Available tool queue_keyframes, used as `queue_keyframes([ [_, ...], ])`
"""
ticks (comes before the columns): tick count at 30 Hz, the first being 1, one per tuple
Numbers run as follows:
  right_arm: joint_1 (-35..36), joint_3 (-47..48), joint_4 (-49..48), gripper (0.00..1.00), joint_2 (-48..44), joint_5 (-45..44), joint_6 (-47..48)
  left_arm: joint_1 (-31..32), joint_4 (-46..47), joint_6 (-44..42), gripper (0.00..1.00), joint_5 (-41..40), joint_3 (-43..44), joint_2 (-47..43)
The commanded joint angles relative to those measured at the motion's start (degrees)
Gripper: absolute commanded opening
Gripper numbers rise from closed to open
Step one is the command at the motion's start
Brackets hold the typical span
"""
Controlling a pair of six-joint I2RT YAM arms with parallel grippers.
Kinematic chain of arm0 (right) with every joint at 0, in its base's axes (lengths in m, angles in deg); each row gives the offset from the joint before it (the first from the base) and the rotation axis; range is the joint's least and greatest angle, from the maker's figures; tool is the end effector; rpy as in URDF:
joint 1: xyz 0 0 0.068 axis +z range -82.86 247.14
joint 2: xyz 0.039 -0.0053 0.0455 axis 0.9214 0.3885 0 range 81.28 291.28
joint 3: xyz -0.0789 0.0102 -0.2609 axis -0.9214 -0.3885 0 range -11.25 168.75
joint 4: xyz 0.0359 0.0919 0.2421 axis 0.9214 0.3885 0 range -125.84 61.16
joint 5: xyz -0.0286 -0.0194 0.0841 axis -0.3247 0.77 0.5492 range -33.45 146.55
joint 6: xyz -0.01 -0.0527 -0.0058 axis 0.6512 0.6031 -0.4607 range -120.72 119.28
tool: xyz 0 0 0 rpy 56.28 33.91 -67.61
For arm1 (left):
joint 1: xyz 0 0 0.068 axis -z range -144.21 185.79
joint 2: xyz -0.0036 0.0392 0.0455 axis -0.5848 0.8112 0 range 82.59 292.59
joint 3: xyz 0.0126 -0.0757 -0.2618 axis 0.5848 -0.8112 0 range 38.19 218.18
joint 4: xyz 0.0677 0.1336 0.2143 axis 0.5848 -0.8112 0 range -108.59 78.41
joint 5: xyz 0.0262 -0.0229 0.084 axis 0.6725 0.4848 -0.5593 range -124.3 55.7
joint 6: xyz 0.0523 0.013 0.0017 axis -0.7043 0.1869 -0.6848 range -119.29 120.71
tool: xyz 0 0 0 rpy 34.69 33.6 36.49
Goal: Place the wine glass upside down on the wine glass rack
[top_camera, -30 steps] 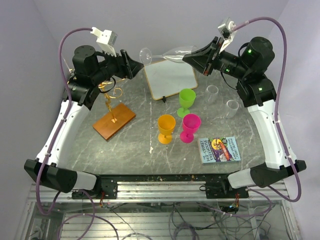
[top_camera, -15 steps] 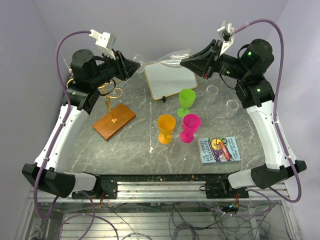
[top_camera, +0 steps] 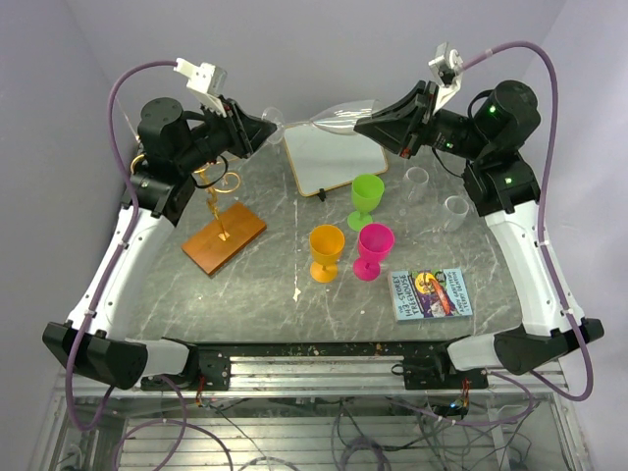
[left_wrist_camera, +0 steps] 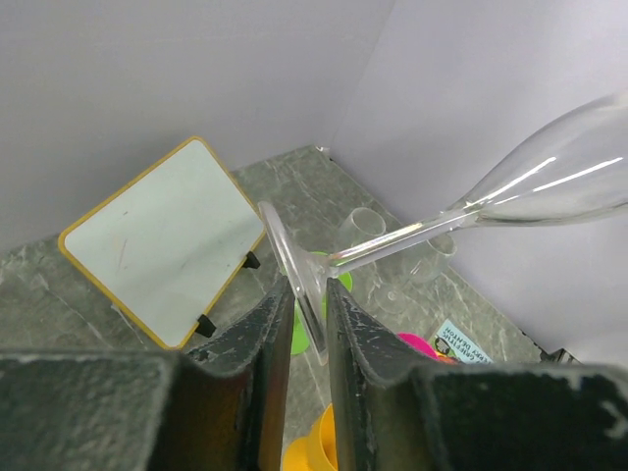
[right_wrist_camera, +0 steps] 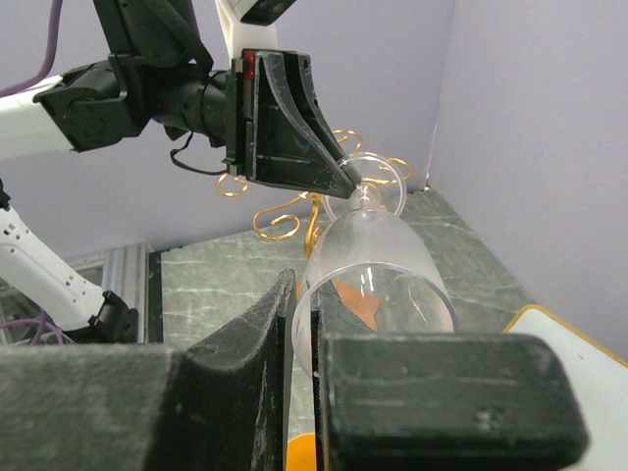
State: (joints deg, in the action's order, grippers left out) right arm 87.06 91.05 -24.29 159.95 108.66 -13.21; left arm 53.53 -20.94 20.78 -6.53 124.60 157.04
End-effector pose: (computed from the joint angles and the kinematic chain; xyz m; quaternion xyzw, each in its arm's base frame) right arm 0.2370 0.1159 0.5455 -0.3775 0.5416 0.4602 0.5937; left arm 0.2634 -0.1017 0.4821 0.1598 0.6740 -0.3843 0.6104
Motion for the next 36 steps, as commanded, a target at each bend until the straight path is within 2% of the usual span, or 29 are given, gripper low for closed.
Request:
queue_keyframes([
  [1,-0.1,-0.6,-3.2,0.00,-1.7,0.8,-0.6,0.3,2.9,1.0,0.27,1.3,-1.0,-0.5],
  [6,-0.1,-1.5,-3.5,0.00,-1.6,-0.4,0.0,0.3,4.2,1.7,0.08,2.4,-1.8,-1.5],
  [7,-0.2,-1.7,-3.3,0.01,-1.7,-0.8,0.6,0.3,4.7,1.7,0.07,2.7,-2.2,-1.9],
  [16,-0.3,-3.0,2.3,0.50,-3.3,-3.6,8.2,-2.6,2.8,2.0,0.07,-1.4,-2.0,-4.1],
  [22,-0.3,-0.9,7.8,0.61,-5.0,-7.4,13.3,-7.1,0.7,1.0,0.07,-4.2,-0.1,-6.2],
  [24,-0.4,-0.1,9.6,0.73,-5.8,-9.9,15.3,-8.6,-1.4,-1.5,0.07,-7.0,1.2,-7.3],
  [26,-0.6,0.8,11.3,0.80,-6.6,-12.4,16.5,-9.8,-3.0,-3.6,0.07,-9.7,2.6,-8.2],
  [30,-0.8,1.7,13.8,0.85,-8.3,-18.1,18.8,-11.2,-6.6,-9.0,0.07,-16.7,6.0,-9.6],
  [36,-0.8,-1.2,15.7,0.86,-9.3,-24.7,23.6,-13.0,-10.9,-21.8,0.07,-31.9,11.0,-11.6],
])
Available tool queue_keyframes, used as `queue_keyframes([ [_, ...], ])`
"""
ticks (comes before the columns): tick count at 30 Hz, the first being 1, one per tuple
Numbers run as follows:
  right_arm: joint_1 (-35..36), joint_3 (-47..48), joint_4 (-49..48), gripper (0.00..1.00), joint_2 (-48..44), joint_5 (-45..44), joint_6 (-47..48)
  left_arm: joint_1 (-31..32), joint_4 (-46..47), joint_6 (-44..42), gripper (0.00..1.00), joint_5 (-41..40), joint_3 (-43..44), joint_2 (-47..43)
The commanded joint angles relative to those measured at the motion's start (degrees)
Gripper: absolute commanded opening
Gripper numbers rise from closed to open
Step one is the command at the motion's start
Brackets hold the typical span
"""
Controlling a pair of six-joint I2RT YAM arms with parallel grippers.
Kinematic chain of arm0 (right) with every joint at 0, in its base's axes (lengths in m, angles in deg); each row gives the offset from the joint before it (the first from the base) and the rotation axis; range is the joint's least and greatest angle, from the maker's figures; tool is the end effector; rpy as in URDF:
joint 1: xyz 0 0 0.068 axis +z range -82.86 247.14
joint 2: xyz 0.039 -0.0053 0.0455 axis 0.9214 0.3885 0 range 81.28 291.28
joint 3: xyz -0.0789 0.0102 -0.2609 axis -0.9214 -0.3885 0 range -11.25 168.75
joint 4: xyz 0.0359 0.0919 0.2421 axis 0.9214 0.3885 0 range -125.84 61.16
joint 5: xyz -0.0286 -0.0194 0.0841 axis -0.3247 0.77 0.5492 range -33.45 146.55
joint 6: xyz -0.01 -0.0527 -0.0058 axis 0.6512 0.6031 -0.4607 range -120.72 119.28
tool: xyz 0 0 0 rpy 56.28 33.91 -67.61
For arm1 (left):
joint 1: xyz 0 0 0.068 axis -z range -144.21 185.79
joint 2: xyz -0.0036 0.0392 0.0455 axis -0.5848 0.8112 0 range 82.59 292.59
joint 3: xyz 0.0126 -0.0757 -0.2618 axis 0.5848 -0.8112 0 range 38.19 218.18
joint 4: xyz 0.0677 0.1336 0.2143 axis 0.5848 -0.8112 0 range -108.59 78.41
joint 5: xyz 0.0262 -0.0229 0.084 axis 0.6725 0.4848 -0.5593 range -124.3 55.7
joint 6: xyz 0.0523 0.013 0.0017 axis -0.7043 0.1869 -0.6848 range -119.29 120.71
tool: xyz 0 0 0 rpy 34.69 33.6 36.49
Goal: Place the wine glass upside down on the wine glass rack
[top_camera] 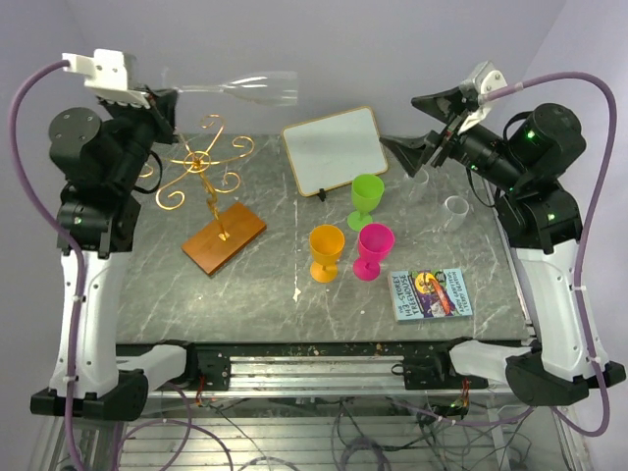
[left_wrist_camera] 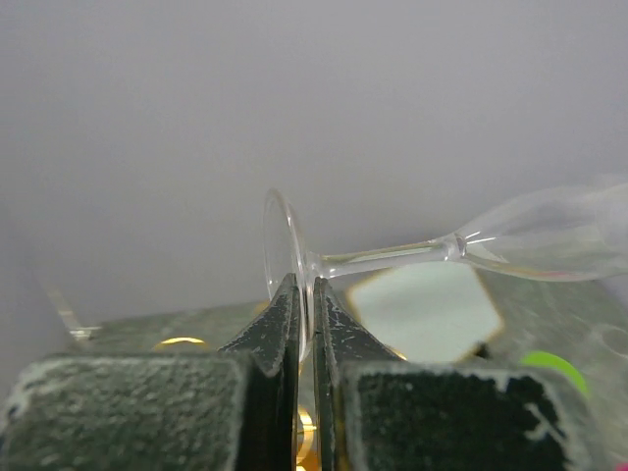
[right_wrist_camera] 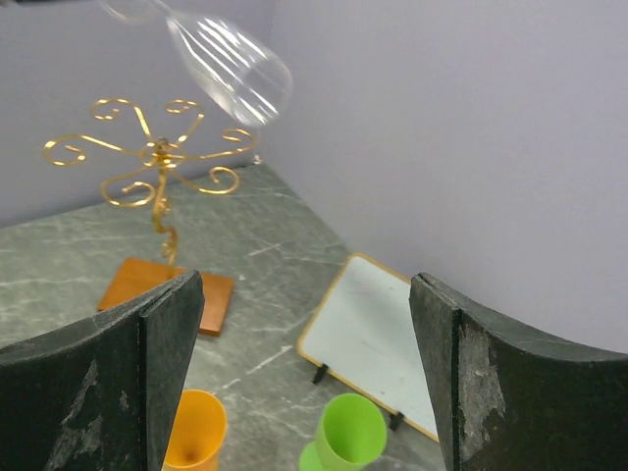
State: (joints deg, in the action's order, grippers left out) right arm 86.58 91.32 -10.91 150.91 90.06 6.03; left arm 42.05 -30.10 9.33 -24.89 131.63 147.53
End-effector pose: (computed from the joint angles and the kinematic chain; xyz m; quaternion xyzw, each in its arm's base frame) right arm 0.1856 0.0865 0.5590 -0.3543 0.5625 0.2679 0.6973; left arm 0.2005 -0.0278 0.5412 0.0496 0.6418 -0.1511 0.7502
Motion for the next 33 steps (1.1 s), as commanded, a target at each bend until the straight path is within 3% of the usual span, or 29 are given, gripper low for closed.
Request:
queue_keyframes([
  [1,-0.2,-2.6,2.4,0.86,-0.3,-6.5,5.2,-1.9,-2.1,-12.6,0.07,-16.3,4.8,-2.6],
  [11,-0.3,-20.1,1.2,0.86,-3.5,1.3,15.0,-4.6,1.4,-37.4,0.07,-39.3,9.1,-3.8],
  [18,-0.3,-30.5,-1.3,0.84,-7.6,10.7,18.4,-4.7,4.8,-57.4,0.07,-48.6,6.0,0.2],
  [28,-0.3,-35.6,-2.7,0.84,-10.0,11.5,19.6,-4.5,6.1,-74.1,0.07,-49.9,-5.0,4.6],
  [33,-0.3,-37.3,-3.9,0.84,-10.2,11.5,19.7,-4.0,2.0,-75.7,0.07,-44.7,-8.5,4.6],
])
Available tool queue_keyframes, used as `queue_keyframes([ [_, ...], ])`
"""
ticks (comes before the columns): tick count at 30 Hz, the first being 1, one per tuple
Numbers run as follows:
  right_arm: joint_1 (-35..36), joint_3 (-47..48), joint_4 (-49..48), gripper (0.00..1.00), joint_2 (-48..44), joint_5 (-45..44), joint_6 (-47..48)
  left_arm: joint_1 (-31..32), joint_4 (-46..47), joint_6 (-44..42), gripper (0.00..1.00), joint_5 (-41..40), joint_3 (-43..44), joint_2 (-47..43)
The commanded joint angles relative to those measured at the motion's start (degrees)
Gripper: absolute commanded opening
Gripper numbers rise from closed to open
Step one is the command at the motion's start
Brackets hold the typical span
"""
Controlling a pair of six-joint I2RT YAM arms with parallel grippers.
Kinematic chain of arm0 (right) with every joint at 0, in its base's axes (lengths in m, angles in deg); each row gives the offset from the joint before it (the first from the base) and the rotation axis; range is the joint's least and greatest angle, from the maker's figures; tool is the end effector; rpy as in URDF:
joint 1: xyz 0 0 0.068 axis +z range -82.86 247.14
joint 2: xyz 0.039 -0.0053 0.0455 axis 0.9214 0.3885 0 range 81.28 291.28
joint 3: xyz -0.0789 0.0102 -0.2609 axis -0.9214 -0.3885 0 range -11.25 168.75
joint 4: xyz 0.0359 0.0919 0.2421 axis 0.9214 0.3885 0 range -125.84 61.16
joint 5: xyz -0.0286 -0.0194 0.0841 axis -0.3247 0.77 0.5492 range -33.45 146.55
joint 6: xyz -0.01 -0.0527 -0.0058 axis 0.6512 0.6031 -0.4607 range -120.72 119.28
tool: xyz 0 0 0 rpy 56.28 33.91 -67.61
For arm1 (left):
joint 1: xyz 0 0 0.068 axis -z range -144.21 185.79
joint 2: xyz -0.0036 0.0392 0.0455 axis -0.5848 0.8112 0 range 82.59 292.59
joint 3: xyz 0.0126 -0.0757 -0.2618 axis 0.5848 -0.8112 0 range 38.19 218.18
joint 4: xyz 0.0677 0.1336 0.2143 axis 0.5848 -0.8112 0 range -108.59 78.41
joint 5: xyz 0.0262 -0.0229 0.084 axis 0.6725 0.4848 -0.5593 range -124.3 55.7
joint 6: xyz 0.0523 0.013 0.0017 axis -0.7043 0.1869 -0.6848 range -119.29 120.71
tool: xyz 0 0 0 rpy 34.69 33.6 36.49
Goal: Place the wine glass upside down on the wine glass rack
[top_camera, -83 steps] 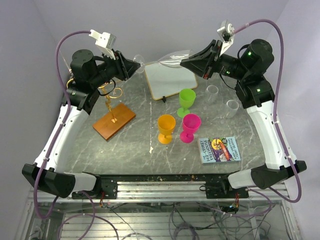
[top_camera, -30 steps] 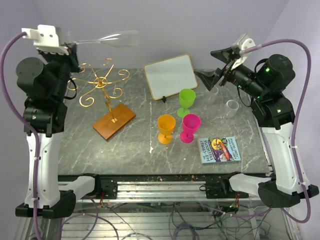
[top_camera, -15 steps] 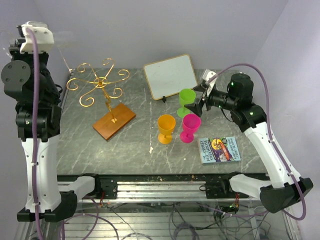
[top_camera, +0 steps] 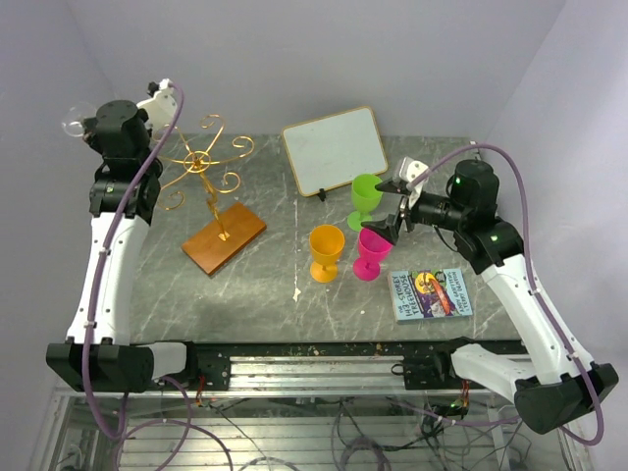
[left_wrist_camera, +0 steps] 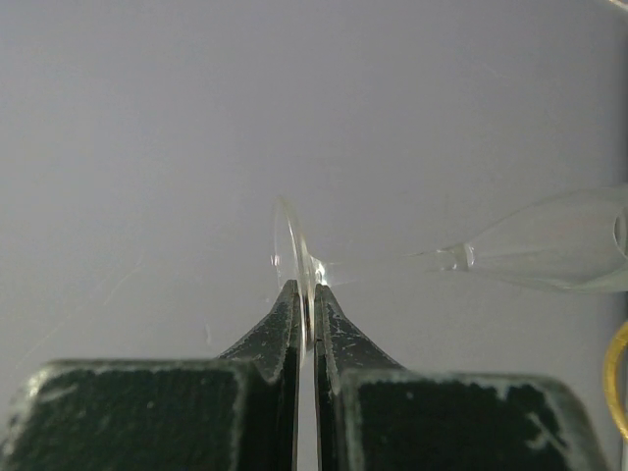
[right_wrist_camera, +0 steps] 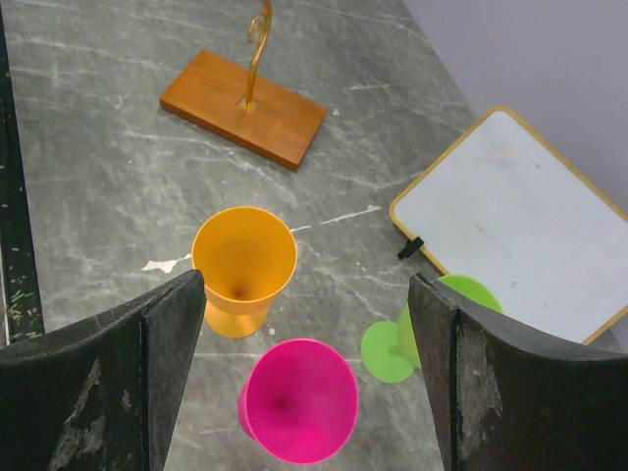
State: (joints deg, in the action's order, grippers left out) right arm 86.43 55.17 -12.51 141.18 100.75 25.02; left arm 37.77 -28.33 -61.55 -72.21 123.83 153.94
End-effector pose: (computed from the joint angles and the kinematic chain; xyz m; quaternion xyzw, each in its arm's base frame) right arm 0.1990 0.0960 0.4005 -0.4921 0.6013 0.2706 0.5684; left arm 0.2608 0.0129 0.4779 0.1728 0.6978 0.5314 0.4481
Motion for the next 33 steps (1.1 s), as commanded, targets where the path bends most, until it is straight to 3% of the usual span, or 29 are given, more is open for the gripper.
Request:
queue_keyframes([
  [1,-0.1,-1.6,-2.6,0.84,-0.4,1.0,0.7,0.6,-0.6,-5.2,0.07,3.6,-1.3,-2.1],
  [18,-0.1,-3.7,-4.1,0.83,-0.1,1.5,0.9,5.9,-6.5,-9.3,0.07,14.5,-4.9,-3.8],
  [33,-0.1,-4.5,-4.5,0.83,-0.2,1.1,1.3,10.0,-1.1,-9.9,0.07,21.5,-7.0,-1.6],
])
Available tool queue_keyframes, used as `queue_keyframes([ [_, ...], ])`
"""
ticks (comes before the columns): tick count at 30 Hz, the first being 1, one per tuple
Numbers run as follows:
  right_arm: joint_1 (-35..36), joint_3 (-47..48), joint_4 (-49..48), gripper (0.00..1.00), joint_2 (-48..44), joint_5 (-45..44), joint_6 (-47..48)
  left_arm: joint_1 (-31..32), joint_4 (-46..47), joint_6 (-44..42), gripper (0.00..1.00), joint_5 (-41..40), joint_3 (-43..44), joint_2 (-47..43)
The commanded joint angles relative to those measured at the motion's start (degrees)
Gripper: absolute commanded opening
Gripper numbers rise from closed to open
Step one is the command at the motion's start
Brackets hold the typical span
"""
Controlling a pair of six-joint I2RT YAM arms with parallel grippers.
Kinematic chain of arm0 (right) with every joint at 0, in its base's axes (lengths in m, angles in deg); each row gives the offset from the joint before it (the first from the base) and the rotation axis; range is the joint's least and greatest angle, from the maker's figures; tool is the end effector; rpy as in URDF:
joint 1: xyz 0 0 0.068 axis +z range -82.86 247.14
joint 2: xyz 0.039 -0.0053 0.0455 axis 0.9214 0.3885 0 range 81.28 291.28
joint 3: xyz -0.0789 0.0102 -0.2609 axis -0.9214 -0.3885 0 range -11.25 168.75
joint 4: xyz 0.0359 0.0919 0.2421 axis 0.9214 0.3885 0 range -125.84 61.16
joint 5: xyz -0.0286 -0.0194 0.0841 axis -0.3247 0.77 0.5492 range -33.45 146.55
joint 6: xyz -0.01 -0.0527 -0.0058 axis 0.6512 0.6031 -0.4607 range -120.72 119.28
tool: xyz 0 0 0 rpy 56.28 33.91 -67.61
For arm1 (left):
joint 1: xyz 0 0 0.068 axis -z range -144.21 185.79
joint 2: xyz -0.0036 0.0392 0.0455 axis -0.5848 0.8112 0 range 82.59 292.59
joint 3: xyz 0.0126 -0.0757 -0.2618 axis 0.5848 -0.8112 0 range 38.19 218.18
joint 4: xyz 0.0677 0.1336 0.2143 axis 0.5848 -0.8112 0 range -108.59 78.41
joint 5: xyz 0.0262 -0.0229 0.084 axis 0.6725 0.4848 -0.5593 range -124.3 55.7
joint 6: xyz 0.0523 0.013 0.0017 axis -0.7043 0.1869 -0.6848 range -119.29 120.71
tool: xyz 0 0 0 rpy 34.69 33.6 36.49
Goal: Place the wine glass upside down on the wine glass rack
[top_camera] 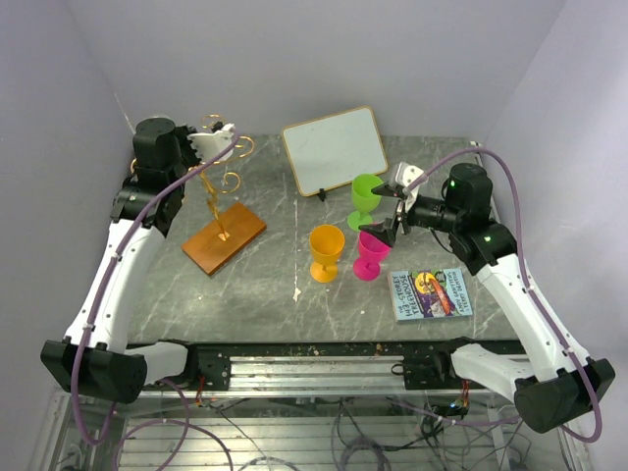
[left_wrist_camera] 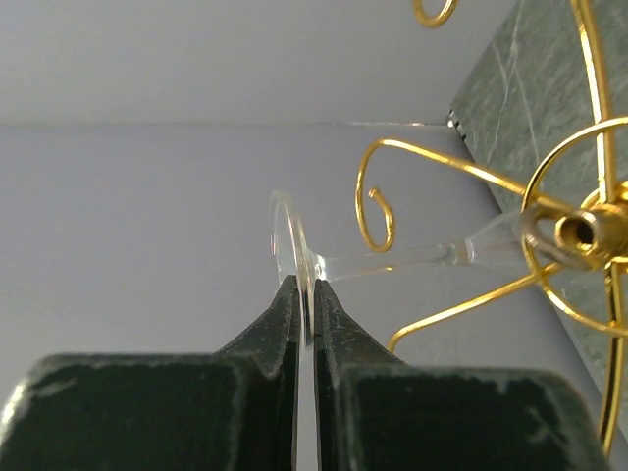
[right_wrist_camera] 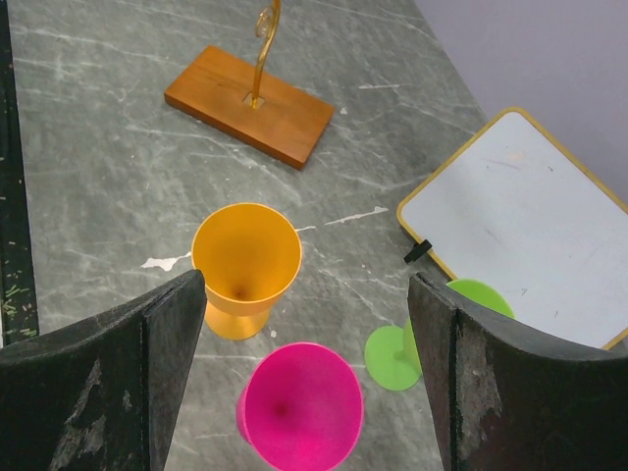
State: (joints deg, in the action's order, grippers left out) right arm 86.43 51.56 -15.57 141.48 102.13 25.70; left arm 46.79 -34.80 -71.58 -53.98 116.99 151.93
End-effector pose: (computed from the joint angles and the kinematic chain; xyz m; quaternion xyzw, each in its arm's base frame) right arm 0.2040 0.0985 0.3837 -0.4997 0.5970 0.2783 0.5624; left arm 0.2605 -0.0384 0.4344 0.4362 0.6493 0.4257 0.4549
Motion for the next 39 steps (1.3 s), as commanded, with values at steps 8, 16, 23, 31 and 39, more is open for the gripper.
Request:
queue_keyframes([
  [8,-0.1,-1.1,-1.8,0.83,-0.4,0.5,0.1,1.6,8.2,3.1,0.07,2.5,1.0,4.0],
  [16,-0.1,-1.2,-1.7,0.84,-0.5,0.3,0.4,1.6,6.5,6.9,0.07,-2.4,5.6,8.9],
  [23,-0.1,-1.3,-1.4,0.84,-0.5,0.3,0.8,1.4,5.2,7.6,0.07,-5.8,7.0,10.5],
  [31,-0.1,-1.4,-1.3,0.84,-0.4,0.4,1.1,0.3,2.9,8.8,0.07,-7.5,8.5,11.6],
  [39,-0.1,-1.4,-1.3,0.84,-0.4,0.4,1.0,-0.1,1.3,9.7,0.09,-9.6,8.8,11.8],
])
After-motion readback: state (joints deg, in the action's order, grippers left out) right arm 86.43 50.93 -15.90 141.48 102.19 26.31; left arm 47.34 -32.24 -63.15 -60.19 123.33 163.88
